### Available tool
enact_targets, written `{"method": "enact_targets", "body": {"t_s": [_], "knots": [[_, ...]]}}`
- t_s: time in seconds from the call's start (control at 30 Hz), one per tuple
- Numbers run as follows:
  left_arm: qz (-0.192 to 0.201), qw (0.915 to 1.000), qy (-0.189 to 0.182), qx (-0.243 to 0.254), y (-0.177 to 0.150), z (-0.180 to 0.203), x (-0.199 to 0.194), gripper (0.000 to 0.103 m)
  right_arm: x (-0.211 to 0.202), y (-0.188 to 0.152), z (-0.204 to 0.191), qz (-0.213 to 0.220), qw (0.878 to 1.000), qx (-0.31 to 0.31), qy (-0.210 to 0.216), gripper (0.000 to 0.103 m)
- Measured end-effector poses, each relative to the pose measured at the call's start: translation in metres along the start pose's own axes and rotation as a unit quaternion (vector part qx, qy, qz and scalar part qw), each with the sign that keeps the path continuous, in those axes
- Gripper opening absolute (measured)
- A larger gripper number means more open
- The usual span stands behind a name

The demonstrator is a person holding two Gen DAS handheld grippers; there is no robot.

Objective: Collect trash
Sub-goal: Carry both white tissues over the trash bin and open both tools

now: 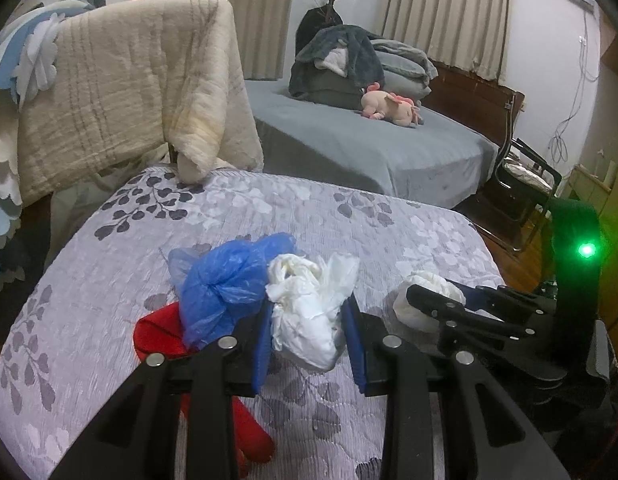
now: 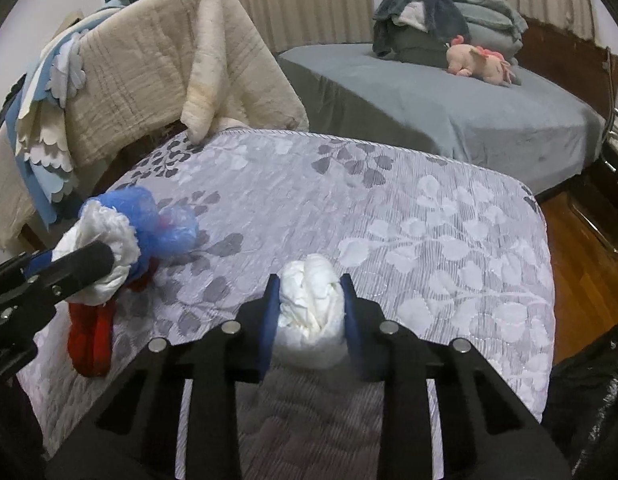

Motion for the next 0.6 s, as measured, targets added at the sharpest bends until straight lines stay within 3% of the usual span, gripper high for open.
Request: {"method": "enact_targets", "body": {"t_s": [0.6], "knots": [[0.033,0.9993,-0.012,0.017,0.002,0.034,-0.064,0.032,-0.12,0.002,0.009,0.069,0.998,0.005,-0.004,0.028]]}}
Point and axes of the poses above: each gripper's, at about its wrist camera, not at the fingertips, and x roughly the way its jaws point, z to its right, y to its top, the point moved 2 cm from there along x, roughly the way its jaws point
